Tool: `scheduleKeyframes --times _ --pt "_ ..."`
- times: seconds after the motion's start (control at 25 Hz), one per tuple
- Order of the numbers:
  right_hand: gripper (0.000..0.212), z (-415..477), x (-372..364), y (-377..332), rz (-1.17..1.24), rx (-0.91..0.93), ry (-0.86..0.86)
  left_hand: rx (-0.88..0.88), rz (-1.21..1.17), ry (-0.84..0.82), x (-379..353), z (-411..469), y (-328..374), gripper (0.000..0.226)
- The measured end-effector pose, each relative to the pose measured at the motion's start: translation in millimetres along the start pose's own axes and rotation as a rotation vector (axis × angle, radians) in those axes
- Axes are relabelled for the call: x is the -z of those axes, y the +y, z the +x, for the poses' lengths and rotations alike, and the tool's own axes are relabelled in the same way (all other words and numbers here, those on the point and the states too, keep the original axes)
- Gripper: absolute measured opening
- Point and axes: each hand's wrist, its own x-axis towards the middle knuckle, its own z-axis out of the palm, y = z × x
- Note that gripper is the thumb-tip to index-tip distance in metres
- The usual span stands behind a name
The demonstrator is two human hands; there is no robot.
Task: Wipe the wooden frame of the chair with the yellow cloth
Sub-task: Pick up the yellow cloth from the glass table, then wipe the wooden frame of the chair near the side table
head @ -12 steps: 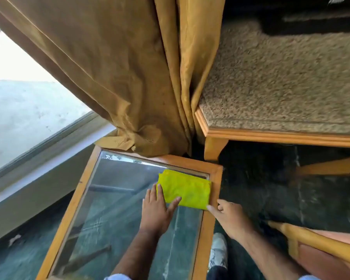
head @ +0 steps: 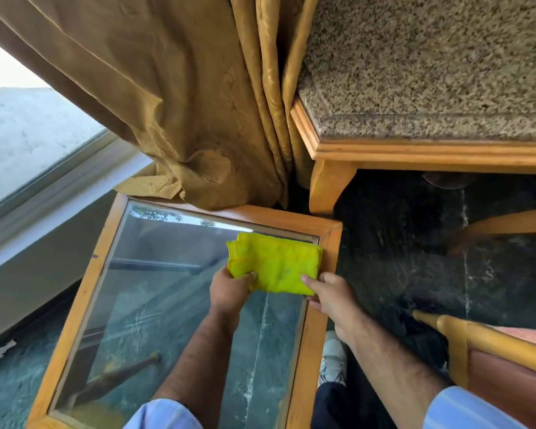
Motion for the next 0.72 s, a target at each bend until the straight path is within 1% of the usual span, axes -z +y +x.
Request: scheduleKeyframes --times 0.08,0.2,0.28,0.32,0.36,0.4,0.44,0.52,0.56,0.6,0.68,0.72 --pt "0.016 -7.3 6.6 -9.6 0.103 0.040 0.005 -0.017 -0.170 -0.104 6.1 -12.8 5.5 0.015" --pt "0.021 -36.2 26.1 -31.6 0.226 0.146 0.049 -0.073 -0.401 -0.219 10.1 -46.3 19.4 0.021" --pt "0.021 -66.9 45.7 -53.0 0.283 0.237 0.082 -0.059 -0.514 -0.318 3.2 -76.6 25.8 0.026" --pt "0.018 -86.6 61.3 -62.8 0.302 0.263 0.114 -0.055 -0.527 -0.364 -3.4 -95.3 29.4 0.030" --pt "0.020 -106.0 83.8 -71.9 0.316 0.288 0.140 -0.051 -0.527 -0.408 -15.0 -115.5 32.0 0.035" --pt "0.028 -125.5 108.8 -79.1 0.305 0.310 0.151 -0.049 -0.514 -0.458 -28.1 -134.6 34.1 0.039" --pt "0.030 -142.0 129.7 -83.5 0.267 0.342 0.141 -0.066 -0.491 -0.512 -36.1 -150.3 37.7 0.042" --pt "0.019 -178.1 184.2 -87.9 0.157 0.392 0.166 -0.100 -0.457 -0.669 -61.5 -188.2 51.4 0.049" --pt "0.011 -198.9 215.3 -88.3 0.151 0.413 0.188 -0.110 -0.452 -0.742 -78.1 -209.0 59.8 0.052" --pt "0.005 -214.9 240.3 -89.5 0.192 0.437 0.200 -0.121 -0.453 -0.778 -91.0 -226.8 68.3 0.055" --pt "0.005 -251.2 301.9 -83.7 0.264 0.488 0.282 -0.135 -0.429 -0.837 -129.4 -271.0 88.1 0.050" --pt "0.005 -266.4 329.4 -79.1 0.245 0.519 0.359 -0.142 -0.400 -0.867 -147.0 -291.5 96.5 0.044"
